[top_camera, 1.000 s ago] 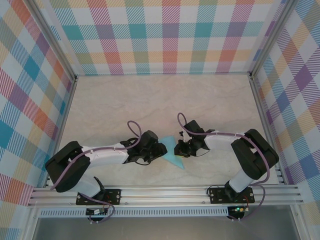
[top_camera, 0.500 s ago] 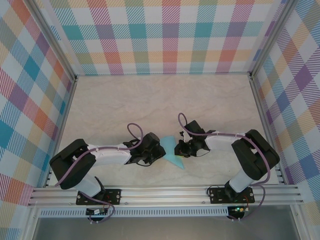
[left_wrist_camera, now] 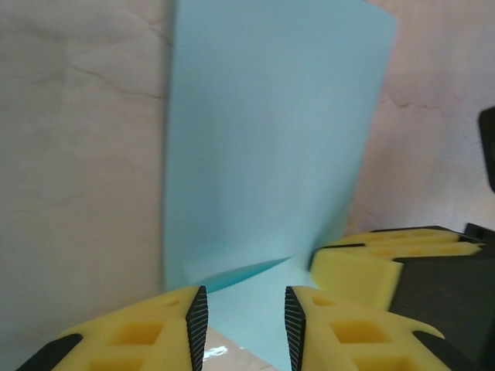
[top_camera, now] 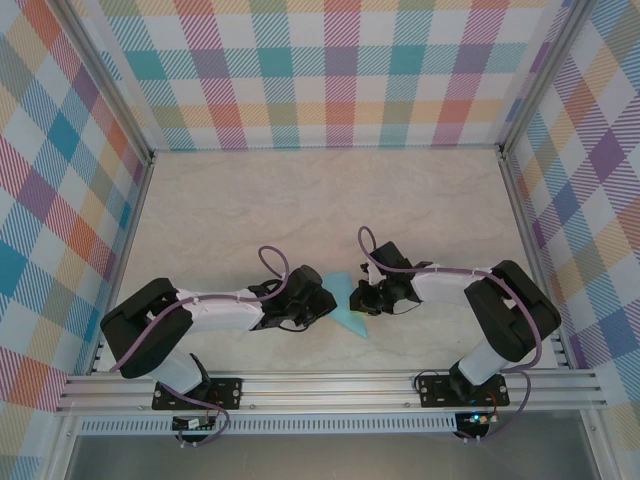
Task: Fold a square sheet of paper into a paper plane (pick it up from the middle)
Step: Fold the wing for the fifth time at the center of the table.
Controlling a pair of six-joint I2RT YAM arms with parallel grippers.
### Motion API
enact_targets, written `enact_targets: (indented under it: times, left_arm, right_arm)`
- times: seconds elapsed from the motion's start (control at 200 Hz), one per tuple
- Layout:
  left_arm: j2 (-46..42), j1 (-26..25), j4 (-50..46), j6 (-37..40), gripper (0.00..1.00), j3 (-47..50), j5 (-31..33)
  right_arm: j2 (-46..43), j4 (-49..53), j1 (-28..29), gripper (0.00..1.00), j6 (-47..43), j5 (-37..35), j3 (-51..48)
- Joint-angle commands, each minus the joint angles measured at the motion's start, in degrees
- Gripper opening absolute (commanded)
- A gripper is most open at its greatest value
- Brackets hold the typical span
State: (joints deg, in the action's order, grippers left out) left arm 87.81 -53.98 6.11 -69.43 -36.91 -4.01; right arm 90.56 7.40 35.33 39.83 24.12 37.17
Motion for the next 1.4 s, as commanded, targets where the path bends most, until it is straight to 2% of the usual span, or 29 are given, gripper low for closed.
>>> enact_targets:
  times: [0.0,0.15,0.335,0.78,1.075,1.26,1.395]
  left_arm:
    - [1.0,-0.5,3.1,0.2,0.34,0.1,-0.5]
    - [0.9,-0.6,2.1,-0.1,0.36,0.1,0.0]
    - [-1.4,-0.7,-4.9,-1.9,0.39,0.1,3.5]
    - [-0.7,-1.0,-1.8,-3.1,0.41,0.8,3.2]
    - [1.8,-1.0,2.8,-2.5,0.37,0.1,1.6]
    - [1.7,-1.0,0.6,-2.6,0.38,-0.1,2.7]
    - [0.1,-1.2,-1.4,-3.3,0.43,0.0,3.9]
  right_arm:
    - [-0.3,0.8,-0.3,0.13,0.2,-0.7,-1.2]
    - [-0.4,0.9,-0.3,0.13,0.2,-0.7,-1.3]
    - [-0.1,0.8,-0.4,0.13,0.2,-0.8,-1.1]
    - [0.2,0.9,-0.4,0.13,0.0,-0.6,-1.0]
    - [0.0,0.8,-0.4,0.13,0.0,-0.7,-1.3]
    - [-0.1,0.7,-0.4,0.13,0.1,-0.7,-1.5]
    - [-0.1,0.8,-0.5,0.13,0.0,-0.8,-1.6]
